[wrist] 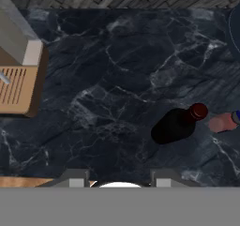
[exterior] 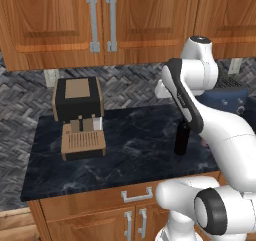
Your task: There is a wine glass and glass cup on the dining counter. Place the wine bottle next to the wine glass and the juice bottle next to the glass cup.
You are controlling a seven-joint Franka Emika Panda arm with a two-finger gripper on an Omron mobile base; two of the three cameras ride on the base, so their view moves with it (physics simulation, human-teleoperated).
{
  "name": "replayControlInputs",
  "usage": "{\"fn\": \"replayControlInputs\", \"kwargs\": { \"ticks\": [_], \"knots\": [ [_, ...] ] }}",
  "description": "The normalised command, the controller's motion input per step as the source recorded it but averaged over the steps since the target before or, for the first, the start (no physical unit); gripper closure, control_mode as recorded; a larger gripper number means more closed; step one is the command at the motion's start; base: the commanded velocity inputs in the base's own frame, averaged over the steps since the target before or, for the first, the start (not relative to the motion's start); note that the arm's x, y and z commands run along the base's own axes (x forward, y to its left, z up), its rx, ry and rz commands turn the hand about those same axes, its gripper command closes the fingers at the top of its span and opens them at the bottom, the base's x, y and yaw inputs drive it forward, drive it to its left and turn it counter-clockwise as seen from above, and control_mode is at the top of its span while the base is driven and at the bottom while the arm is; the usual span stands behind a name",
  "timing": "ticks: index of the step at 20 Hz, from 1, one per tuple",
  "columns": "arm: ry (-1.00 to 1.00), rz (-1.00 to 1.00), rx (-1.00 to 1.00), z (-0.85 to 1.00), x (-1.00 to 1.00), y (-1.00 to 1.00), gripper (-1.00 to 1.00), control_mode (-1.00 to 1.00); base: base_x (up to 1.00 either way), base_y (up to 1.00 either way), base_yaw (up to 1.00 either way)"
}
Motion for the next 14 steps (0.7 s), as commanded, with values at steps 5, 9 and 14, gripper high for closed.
{"fn": "replayControlInputs", "kwargs": {
  "ticks": [5,9,14],
  "knots": [
    [0.00,0.00,0.00,-0.01,0.00,0.00,-1.00,-1.00,0.00,0.00,0.00],
    [0.13,0.00,0.00,-0.04,0.11,-0.01,-1.00,-1.00,0.00,0.00,0.00],
    [0.04,0.00,0.00,0.00,0.05,-0.18,-1.00,-1.00,0.00,0.00,0.00]
  ]
}}
